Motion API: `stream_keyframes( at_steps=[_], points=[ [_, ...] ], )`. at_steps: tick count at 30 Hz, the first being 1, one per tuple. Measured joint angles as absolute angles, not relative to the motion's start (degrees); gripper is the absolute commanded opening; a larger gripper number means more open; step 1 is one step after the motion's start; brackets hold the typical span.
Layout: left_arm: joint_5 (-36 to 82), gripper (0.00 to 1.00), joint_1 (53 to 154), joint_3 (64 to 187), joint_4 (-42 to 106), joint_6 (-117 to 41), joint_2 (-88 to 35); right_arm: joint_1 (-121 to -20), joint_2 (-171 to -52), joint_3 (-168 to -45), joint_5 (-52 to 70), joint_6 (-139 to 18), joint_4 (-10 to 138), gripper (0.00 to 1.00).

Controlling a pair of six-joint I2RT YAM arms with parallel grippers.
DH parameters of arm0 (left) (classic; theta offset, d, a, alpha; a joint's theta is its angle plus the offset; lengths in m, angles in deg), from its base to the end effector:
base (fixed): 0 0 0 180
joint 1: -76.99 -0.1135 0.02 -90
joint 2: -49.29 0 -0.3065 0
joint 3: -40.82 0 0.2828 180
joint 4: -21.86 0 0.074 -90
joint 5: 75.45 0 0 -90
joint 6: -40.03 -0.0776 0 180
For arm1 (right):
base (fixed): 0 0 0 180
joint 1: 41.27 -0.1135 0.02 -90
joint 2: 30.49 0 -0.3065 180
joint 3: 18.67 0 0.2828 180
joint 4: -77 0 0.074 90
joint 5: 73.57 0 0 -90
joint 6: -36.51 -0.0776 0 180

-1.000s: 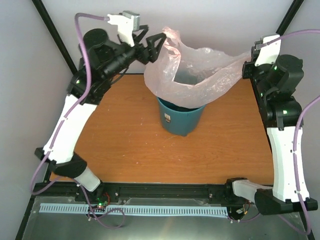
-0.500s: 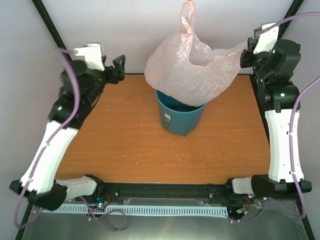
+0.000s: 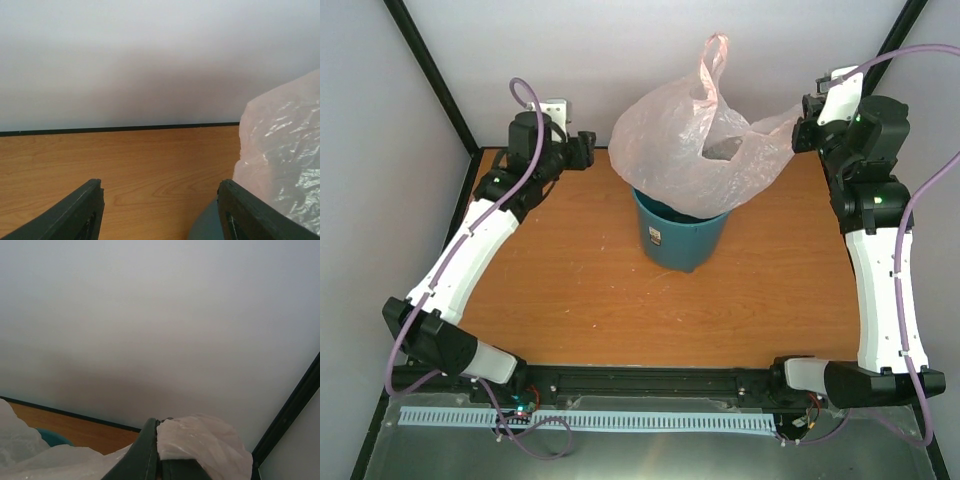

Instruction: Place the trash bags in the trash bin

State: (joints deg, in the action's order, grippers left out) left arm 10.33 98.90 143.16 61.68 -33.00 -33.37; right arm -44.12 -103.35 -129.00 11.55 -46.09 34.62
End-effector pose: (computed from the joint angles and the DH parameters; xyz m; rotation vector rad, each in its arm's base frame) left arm 0.3633 -0.1400 0.4606 0.0337 1.9400 -0.3835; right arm 0.3042 0.0218 0.5655 -0.2123 1.6425 0.0102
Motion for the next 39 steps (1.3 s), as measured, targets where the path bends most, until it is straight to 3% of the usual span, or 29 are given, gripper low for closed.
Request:
stream_keyframes(
  at_steps=[4, 12, 18, 28, 34, 39],
  points=[
    [14.8, 0.53, 98.9, 141.5, 59.9, -31.9, -33.3, -44.1, -103.2, -128.7, 10.9, -46.1, 34.6, 0.03],
    [22.5, 0.54, 105.5, 141.6, 59.1, -34.2, -35.3, -44.1, -101.1, -128.6, 9.1, -46.5, 33.7, 0.03],
    [24.1, 0.51, 112.2, 148.2, 61.5, -36.1, -42.9, -44.1, -98.7, -128.7, 7.3, -47.1, 33.4, 0.03],
    [26.7, 0.43, 114.0, 165.1, 67.5, -36.8, -57.0, -44.1, -98.6, -128.7, 5.9, -47.4, 33.1, 0.03],
    [27.4, 0.25, 114.4, 171.9, 74.8, -35.8, -63.9, -44.1, -99.0, -127.7, 4.8, -47.6, 33.4, 0.03],
    [28.2, 0.19, 114.7, 171.6, 79.2, -35.0, -64.7, -44.1, -101.4, -127.1, 2.8, -48.3, 33.6, 0.03]
  ],
)
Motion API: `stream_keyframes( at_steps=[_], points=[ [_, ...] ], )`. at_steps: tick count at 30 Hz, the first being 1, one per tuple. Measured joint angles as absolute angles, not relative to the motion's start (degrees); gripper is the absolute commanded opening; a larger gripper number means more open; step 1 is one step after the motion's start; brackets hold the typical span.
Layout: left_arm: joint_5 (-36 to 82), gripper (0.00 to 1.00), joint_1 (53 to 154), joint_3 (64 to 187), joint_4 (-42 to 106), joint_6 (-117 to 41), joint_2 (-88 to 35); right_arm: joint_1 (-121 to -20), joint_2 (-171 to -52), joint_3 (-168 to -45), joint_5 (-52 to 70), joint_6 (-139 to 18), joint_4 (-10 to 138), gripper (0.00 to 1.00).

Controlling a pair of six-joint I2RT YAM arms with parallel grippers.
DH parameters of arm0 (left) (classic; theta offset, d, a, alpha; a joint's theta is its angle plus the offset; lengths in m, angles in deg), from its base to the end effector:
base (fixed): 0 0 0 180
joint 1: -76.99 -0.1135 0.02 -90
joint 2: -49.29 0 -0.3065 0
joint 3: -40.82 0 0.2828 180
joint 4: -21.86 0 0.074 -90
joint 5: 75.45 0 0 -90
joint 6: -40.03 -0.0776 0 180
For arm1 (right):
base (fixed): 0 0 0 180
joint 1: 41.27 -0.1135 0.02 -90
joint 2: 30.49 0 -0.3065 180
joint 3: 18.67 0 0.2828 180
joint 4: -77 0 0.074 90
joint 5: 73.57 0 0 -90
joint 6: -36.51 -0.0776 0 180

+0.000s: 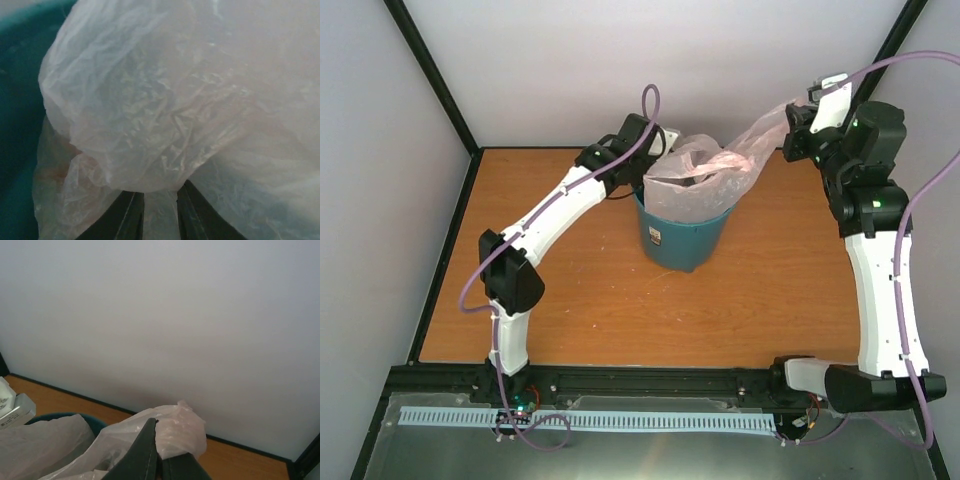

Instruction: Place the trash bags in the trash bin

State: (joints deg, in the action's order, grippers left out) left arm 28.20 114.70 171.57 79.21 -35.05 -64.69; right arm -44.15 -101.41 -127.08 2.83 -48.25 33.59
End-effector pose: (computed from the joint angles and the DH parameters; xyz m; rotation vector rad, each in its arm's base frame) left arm 0.4072 -0.3379 0.3780 0.5952 2.2935 -0.7364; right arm 0.2915 0.0329 0.5599 -0.2963 1.6475 0.1675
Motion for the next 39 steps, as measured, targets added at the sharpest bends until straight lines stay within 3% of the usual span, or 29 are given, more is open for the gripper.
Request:
stream_keyframes(
  at_steps=[5, 11, 18, 24, 31, 39],
  points=[
    [29.4, 0.21, 115.5, 169.8, 80.8, -34.8, -64.7, -44.3, -103.5, -126.2, 0.6, -48.7, 33.5, 0.03],
    [29.0, 0.4, 115.7, 173.3, 84.2, -34.3, -68.2, -46.6, -105.7, -125.9, 0.0, -48.3, 33.5, 0.03],
    [25.4, 0.49, 115.7, 175.9, 85.0, -32.9, -69.0, -47.2, -110.5, -125.9, -0.8, -48.2, 32.2, 0.03],
    [21.2, 0.59, 115.7, 171.5, 82.7, -32.0, -58.7, -47.2, -110.0, -125.9, -0.8, -48.1, 31.3, 0.03],
    [13.4, 0.65, 114.8, 165.6, 80.6, -30.6, -46.3, -47.2, -108.5, -125.9, -1.6, -48.1, 31.2, 0.03],
    [16.0, 0.62, 105.4, 146.3, 76.5, -28.6, -34.3, -47.2, -108.5, -125.9, -2.6, -48.1, 31.1, 0.03]
  ],
)
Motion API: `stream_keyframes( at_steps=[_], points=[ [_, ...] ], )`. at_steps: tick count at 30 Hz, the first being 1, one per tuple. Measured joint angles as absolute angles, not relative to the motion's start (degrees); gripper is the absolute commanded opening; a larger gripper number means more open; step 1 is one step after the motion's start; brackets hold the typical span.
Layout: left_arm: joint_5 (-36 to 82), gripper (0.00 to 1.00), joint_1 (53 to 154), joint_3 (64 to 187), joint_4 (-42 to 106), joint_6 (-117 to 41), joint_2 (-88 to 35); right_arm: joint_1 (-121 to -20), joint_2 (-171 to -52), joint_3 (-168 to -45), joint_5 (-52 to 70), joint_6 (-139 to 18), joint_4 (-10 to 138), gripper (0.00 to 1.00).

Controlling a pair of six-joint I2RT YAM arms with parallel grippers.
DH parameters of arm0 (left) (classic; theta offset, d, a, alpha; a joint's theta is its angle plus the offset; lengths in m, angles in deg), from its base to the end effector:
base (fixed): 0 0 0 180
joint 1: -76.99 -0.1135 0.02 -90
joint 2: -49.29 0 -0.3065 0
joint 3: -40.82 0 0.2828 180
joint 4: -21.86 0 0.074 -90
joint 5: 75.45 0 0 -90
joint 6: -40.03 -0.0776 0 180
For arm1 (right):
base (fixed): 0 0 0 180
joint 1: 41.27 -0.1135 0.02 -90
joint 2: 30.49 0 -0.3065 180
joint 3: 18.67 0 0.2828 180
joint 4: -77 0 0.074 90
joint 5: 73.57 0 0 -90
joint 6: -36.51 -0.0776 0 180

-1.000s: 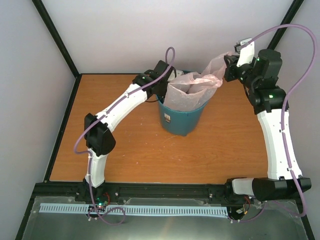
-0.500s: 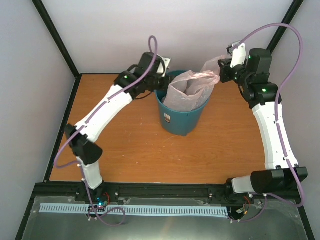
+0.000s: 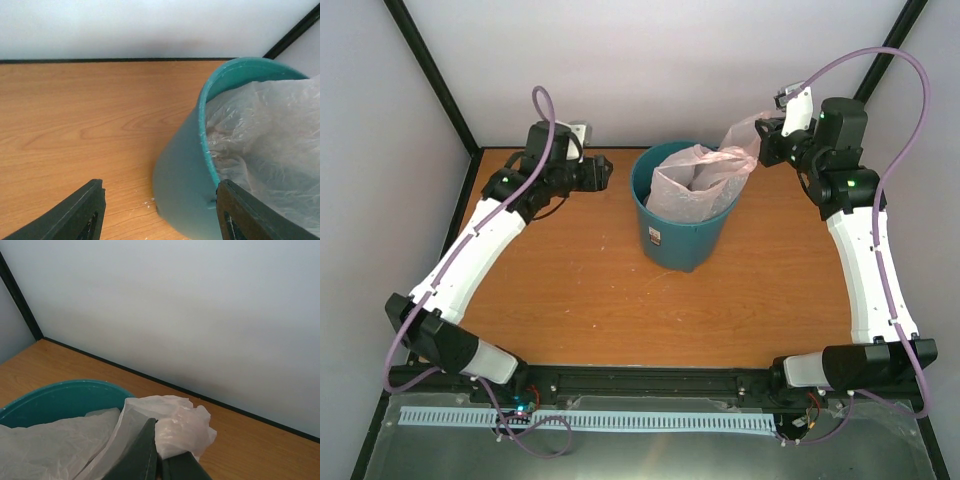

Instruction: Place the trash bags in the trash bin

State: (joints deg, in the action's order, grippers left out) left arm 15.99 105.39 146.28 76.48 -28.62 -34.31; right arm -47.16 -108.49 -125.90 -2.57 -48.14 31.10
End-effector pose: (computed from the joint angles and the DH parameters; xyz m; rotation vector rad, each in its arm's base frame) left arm 0.3296 -0.1804 0.4414 0.1496 2.1851 -0.5277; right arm 0.3398 0.0605 0.5091 -0.4090 1.8116 0.3149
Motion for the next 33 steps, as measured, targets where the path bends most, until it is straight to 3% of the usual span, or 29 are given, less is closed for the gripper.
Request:
stream_keyframes(
  at_steps=[8, 17, 24, 33],
  points=[
    [28.8, 0.6, 102.7, 141.5, 70.5, -27.2, -36.2, -47.2, -108.5, -125.9, -3.2, -48.2, 31.1, 0.03],
    [32.9, 0.4, 102.7, 143.8, 66.9, -25.3, -45.2, -47.2, -108.5, -125.8, -5.2, -48.2, 31.1, 0.03],
    [33.3, 0.1, 102.8, 144.8, 66.6, -24.6, -46.1, -47.4, -108.5, -125.3, -6.4, -48.3, 31.1, 0.03],
    [33.6, 0.05, 103.1, 144.2, 71.0, -24.2, -42.8, -48.1, -109.0, -125.5, -10.7, -49.2, 29.6, 0.03]
  ],
)
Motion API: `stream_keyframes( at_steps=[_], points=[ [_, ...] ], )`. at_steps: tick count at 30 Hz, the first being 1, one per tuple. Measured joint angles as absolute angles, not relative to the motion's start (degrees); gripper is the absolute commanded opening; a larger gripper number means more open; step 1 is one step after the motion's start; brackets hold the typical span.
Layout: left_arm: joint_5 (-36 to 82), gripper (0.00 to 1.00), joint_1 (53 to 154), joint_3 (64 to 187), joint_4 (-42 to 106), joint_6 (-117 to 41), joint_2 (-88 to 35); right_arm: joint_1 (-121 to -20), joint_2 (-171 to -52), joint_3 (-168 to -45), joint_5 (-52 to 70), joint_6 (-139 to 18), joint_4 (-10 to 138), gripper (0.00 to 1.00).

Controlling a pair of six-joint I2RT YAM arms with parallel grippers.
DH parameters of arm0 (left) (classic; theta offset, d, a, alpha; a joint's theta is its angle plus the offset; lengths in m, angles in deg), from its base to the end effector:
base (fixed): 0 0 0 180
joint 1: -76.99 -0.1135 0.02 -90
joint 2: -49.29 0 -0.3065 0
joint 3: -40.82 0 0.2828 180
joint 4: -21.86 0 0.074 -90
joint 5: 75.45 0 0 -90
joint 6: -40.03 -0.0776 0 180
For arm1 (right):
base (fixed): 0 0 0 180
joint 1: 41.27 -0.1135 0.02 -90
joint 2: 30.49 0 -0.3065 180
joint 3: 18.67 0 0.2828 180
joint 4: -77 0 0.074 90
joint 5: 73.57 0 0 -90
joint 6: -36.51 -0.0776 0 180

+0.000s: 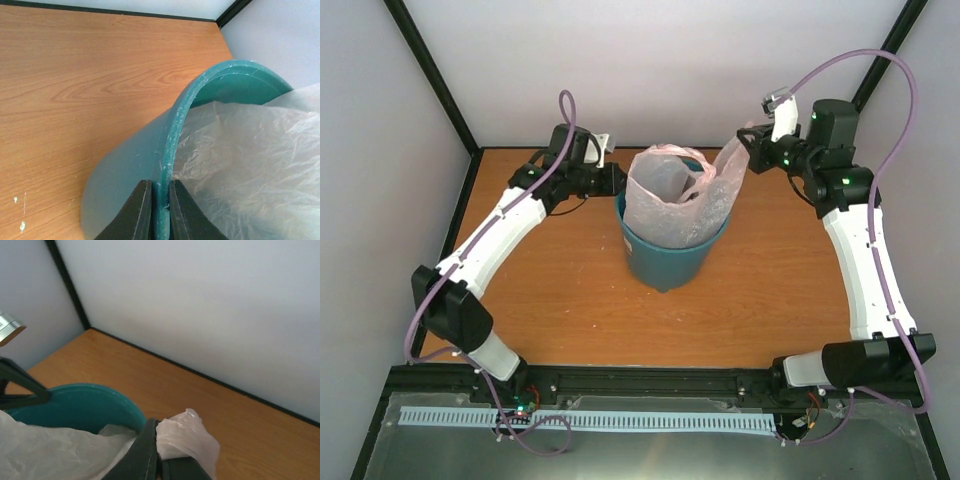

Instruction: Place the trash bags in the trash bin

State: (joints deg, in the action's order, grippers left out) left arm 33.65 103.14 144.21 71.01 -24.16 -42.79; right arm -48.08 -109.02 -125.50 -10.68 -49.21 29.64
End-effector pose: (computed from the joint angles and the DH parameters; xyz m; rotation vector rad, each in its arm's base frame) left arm 0.3701 -0.2100 0.3849 0.1982 2.3224 -0.8494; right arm 0.3367 0.0758 0.5012 -0.4994 1.8267 0.4792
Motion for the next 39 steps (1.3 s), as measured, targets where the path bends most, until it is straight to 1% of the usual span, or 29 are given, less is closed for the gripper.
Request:
stream_keyframes(
  at_steps=[5, 6, 8, 11, 12, 17, 18, 22, 23, 24, 28, 32, 35, 39],
  points=[
    [33.1, 0.05, 103.6, 141.5, 72.7, -24.3, -37.6, -50.4, -109.9, -126.6, -17.4, -50.1, 24.9, 0.03],
    [32.8, 0.04, 103.7, 140.2, 72.6, -24.3, -36.2, -50.9, -109.6, -126.4, -18.7, -50.2, 24.3, 0.03],
    [31.6, 0.02, 103.9, 136.6, 72.4, -23.9, -33.0, -51.6, -108.2, -124.8, -21.1, -50.4, 23.6, 0.03],
    [29.7, 0.04, 104.1, 131.2, 71.7, -21.8, -29.0, -51.8, -104.0, -121.4, -22.8, -50.5, 22.7, 0.03],
    [29.3, 0.06, 104.1, 129.0, 70.9, -20.6, -27.6, -51.8, -102.6, -120.6, -23.2, -50.5, 22.4, 0.03],
    [29.1, 0.07, 104.3, 118.6, 62.1, -12.3, -19.6, -51.8, -98.4, -119.8, -25.0, -49.7, 20.4, 0.03],
    [28.8, 0.09, 104.8, 117.1, 60.8, -10.8, -18.3, -51.8, -98.2, -119.8, -25.2, -49.4, 20.0, 0.03],
    [27.0, 0.46, 108.4, 113.8, 58.3, -5.1, -14.9, -51.8, -98.4, -119.4, -25.1, -48.2, 18.3, 0.03],
    [26.8, 0.52, 108.8, 113.8, 58.3, -4.6, -14.5, -51.8, -98.4, -119.3, -25.1, -48.0, 17.8, 0.03],
    [26.5, 0.55, 109.4, 113.8, 58.3, -3.8, -13.9, -51.8, -98.4, -119.3, -25.0, -47.8, 17.3, 0.03],
    [22.2, 0.65, 109.9, 115.8, 62.4, -5.4, -10.7, -51.8, -97.8, -119.2, -23.0, -46.9, 16.4, 0.03],
    [17.4, 0.68, 109.8, 120.4, 68.6, -11.5, -6.2, -51.8, -95.0, -118.1, -19.3, -45.8, 16.3, 0.03],
    [18.0, 0.69, 109.8, 126.7, 72.2, -18.3, -4.6, -51.8, -92.9, -117.9, -16.9, -45.3, 16.1, 0.03],
    [24.2, 0.68, 109.9, 133.1, 73.0, -27.5, -5.2, -51.8, -92.0, -117.8, -15.6, -44.8, 15.2, 0.03]
  ],
)
